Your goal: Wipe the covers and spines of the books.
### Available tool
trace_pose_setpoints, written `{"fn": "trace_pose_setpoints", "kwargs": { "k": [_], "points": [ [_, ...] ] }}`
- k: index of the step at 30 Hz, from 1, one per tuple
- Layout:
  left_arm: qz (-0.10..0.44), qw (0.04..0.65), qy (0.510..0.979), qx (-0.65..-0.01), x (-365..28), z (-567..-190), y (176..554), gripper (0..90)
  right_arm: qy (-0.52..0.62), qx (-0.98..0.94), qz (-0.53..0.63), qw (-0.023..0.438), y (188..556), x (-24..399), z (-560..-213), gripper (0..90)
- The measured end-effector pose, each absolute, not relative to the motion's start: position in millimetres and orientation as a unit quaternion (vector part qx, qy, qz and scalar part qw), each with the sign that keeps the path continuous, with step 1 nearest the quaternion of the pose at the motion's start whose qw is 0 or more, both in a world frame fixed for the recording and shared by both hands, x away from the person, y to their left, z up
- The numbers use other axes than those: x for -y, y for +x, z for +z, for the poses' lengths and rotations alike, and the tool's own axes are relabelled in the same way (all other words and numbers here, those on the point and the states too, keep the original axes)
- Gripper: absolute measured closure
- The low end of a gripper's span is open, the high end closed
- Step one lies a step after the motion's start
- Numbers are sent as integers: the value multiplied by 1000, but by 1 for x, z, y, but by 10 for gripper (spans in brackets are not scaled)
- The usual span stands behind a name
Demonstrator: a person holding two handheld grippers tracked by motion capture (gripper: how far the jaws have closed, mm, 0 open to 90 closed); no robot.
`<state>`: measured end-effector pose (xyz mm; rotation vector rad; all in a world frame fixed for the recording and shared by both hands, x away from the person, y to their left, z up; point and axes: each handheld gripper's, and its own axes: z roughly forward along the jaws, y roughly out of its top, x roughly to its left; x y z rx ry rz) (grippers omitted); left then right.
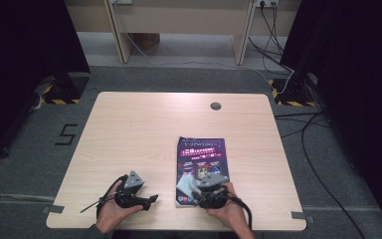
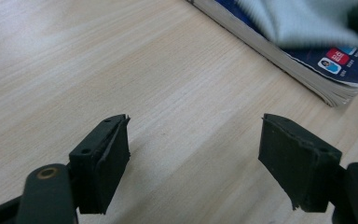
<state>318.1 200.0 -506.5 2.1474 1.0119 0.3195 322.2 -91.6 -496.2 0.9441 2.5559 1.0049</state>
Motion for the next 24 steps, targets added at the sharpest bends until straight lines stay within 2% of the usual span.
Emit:
{"fn": "trace_pose_setpoints", "kwargs": {
  "k": [3, 6, 8, 9, 13, 14, 19, 22, 24],
  "points": [
    [125, 366, 832, -398, -201, -507, 318, 235, 274, -890, 342, 127, 309, 61, -496, 648],
    [125, 368, 831, -399, -202, -506, 317, 235, 259, -896, 333, 136, 306, 56, -495, 646],
    [126, 369, 831, -398, -203, -506, 318, 235, 264, -893, 344, 120, 309, 61, -496, 631],
    [125, 369, 830, -399, -203, -506, 317, 235, 288, -885, 352, 95, 316, 73, -497, 621],
    [126, 372, 829, -397, -203, -505, 317, 234, 310, -882, 337, 113, 320, 93, -494, 621],
    [128, 375, 827, -398, -203, -504, 316, 234, 337, -874, 329, 119, 323, 116, -493, 621],
    [108, 405, 815, -400, -189, -504, 316, 228, 394, -850, 320, 140, 322, 165, -492, 620],
    [109, 407, 821, -385, -178, -504, 314, 226, 398, -846, 322, 148, 315, 173, -493, 629],
    [113, 413, 826, -366, -156, -504, 311, 222, 390, -849, 321, 153, 309, 169, -493, 633]
  ]
}}
